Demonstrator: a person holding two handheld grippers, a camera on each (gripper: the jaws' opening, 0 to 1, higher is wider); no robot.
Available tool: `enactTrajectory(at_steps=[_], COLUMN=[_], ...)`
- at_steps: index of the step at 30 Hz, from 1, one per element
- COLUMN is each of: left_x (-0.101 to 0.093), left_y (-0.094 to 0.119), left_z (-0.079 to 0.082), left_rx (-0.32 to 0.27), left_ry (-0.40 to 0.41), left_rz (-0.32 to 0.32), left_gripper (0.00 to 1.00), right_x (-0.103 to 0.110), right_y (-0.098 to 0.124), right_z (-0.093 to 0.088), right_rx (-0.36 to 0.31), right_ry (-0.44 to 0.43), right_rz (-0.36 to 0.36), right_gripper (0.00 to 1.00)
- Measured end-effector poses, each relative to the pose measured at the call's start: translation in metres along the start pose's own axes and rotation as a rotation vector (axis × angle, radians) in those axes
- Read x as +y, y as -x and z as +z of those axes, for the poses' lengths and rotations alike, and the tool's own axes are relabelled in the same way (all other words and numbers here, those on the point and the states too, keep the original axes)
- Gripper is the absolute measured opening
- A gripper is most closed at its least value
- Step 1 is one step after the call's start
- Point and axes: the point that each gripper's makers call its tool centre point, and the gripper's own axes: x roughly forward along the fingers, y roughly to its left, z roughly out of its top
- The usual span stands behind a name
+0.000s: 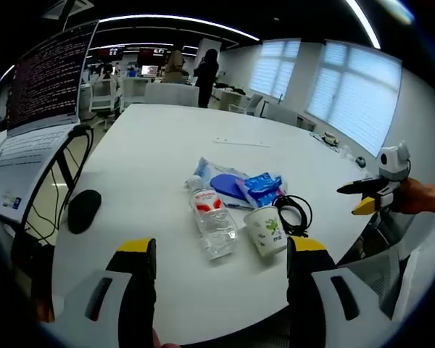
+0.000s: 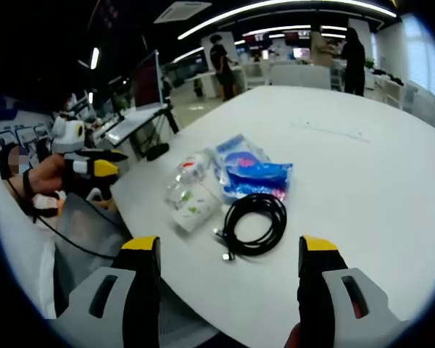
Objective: Arrange the tabletop items into an orderly group along one side of the table until the central work area is clear of visible clutter.
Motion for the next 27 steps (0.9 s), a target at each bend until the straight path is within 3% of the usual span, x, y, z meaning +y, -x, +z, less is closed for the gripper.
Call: enactTrajectory(at_steps=[9, 18, 27], left_x=[0.003, -0.003, -0.011], left_y=[-0.003, -0.005, -0.005], left_z=[0.003, 0.016, 0.014], left_rx=[0.019, 0.013, 0.030], left_ry=[-0.001, 0.008, -0.015], left_rz=[-0.003, 0.000, 0.007], left_gripper=[0.75, 0.74, 0.74], right_x=[0.001, 0.001, -0.001], right_y=[-0.001, 0.001, 0.002], right_z=[0.004, 0.009, 0.008], right_rx=[-0.017, -0.030, -0.048], right_ry=[-0.014, -0.018, -0.036], right_rz=[0.002, 0.013, 0.019], right_gripper=[0.77, 0.77, 0.77])
